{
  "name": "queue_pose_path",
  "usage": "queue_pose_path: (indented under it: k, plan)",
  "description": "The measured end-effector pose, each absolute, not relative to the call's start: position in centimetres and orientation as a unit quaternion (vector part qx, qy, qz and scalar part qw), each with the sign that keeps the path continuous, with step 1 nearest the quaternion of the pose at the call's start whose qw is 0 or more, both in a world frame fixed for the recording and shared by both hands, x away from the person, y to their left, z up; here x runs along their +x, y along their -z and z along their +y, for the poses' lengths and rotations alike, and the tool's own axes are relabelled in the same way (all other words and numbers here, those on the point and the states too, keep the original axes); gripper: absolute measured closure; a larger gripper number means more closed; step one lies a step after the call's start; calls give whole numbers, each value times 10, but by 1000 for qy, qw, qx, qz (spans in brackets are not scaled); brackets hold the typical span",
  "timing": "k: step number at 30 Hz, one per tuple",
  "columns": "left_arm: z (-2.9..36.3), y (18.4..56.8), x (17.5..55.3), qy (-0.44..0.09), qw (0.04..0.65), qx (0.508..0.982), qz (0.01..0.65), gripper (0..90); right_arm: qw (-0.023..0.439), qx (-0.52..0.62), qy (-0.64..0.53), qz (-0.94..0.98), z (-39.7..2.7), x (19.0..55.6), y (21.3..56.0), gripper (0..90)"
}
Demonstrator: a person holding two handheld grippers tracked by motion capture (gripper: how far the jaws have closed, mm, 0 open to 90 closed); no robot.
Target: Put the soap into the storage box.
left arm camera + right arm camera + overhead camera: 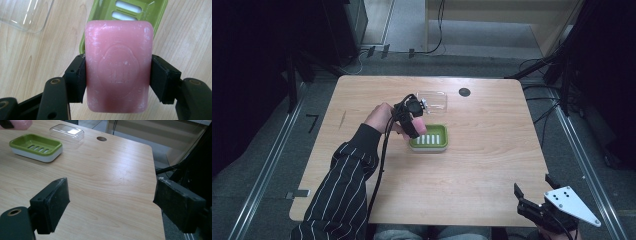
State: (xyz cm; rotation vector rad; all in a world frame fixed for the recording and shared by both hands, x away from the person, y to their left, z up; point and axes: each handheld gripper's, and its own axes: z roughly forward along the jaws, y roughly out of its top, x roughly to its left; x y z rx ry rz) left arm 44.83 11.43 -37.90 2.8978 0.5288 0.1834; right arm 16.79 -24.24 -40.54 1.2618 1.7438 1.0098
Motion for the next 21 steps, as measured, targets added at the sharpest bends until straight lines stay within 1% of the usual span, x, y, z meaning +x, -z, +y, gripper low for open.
queue_pose_path:
  k: [16,21]
  plan:
    - [100,384,450,-69,89,982,149,382,363,493,-394,685,-245,166,406,136]
    - [95,386,451,-75,92,983,137,382,367,494,-399,680,-246,165,406,137]
